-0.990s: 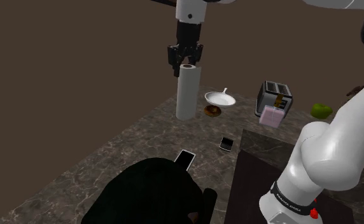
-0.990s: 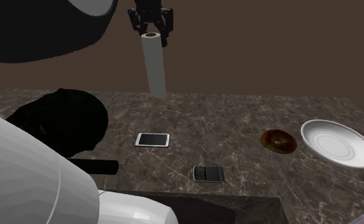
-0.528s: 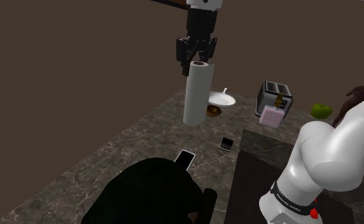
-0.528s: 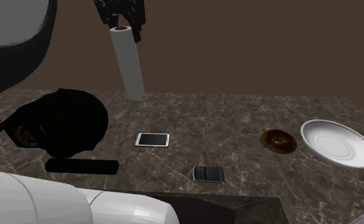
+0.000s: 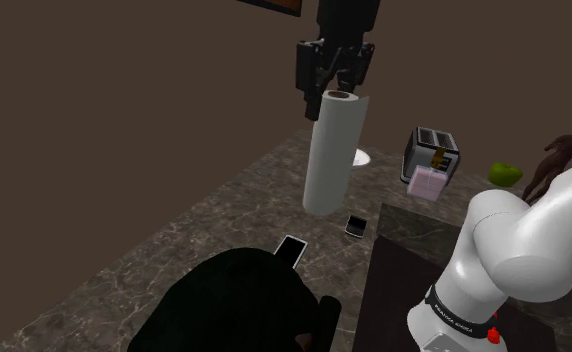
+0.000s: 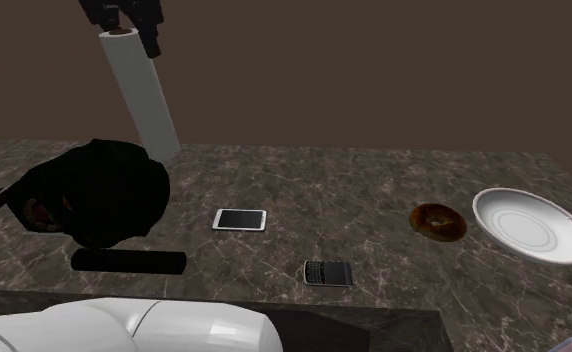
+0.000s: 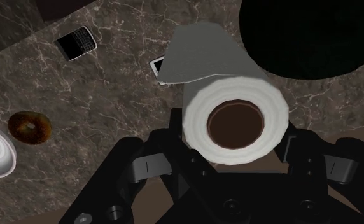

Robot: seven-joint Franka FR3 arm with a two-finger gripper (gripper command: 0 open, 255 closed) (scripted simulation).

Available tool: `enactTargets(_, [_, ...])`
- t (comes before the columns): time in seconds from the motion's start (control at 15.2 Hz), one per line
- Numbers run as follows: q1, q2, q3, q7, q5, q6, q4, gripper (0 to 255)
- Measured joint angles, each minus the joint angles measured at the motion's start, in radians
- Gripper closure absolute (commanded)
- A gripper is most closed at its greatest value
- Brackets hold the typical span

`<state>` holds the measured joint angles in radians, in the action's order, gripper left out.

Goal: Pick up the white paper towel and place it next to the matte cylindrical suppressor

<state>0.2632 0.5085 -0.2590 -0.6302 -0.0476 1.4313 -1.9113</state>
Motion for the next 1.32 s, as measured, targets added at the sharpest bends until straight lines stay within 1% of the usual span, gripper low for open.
enactTargets(0.13, [0.008, 0.01, -0.02, -0.027, -0.011, -0.013, 0.004, 255])
enactTargets(0.26, [0.012, 0.027, -0.023, -0.032, -0.017, -0.004, -0.022, 255])
enactTargets(1.32, [0.028, 0.095, -0.034, -0.033, -0.039, 0.196, -0.291, 255])
